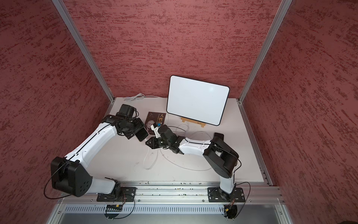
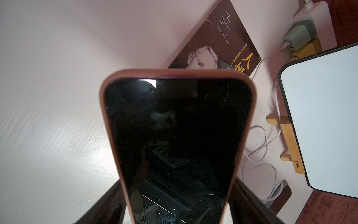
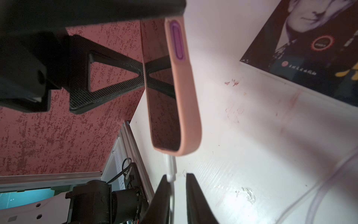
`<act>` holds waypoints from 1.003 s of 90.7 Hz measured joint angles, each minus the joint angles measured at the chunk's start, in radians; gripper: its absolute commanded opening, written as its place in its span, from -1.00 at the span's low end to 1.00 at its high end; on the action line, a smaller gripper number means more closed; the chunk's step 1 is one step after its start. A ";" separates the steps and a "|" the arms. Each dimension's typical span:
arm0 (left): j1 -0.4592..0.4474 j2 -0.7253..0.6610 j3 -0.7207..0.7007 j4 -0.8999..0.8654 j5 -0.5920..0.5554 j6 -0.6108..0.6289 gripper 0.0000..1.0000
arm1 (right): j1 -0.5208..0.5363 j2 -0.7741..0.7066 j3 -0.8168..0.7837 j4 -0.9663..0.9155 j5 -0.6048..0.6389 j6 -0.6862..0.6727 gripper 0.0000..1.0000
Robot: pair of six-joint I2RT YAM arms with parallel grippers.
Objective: Unplug the charging cable from the phone
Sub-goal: Remove the charging cable from the phone.
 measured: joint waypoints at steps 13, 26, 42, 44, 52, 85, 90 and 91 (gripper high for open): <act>0.000 0.000 0.000 0.003 0.000 0.000 0.26 | 0.000 0.000 0.000 0.004 0.000 -0.002 -0.91; 0.000 0.000 0.000 0.003 0.000 0.000 0.24 | 0.000 0.000 0.000 0.004 -0.001 -0.001 -0.94; 0.000 0.000 0.000 0.003 -0.001 0.000 0.24 | 0.000 0.000 0.000 0.004 -0.002 -0.001 -0.99; 0.000 0.000 0.000 0.003 -0.001 0.000 0.23 | 0.000 0.000 0.000 0.004 -0.002 0.000 -1.00; 0.000 0.000 0.000 0.002 -0.001 0.000 0.23 | 0.000 0.000 0.000 0.004 -0.003 -0.001 -1.00; 0.000 0.000 0.000 0.002 -0.004 0.000 0.23 | 0.000 0.000 0.000 0.004 -0.004 -0.001 -1.00; 0.000 0.000 0.000 0.002 -0.005 0.000 0.23 | 0.000 0.000 0.000 0.004 -0.004 -0.001 -1.00; 0.000 0.000 0.000 0.002 -0.005 0.000 0.23 | 0.000 0.000 0.000 0.004 -0.004 -0.001 -1.00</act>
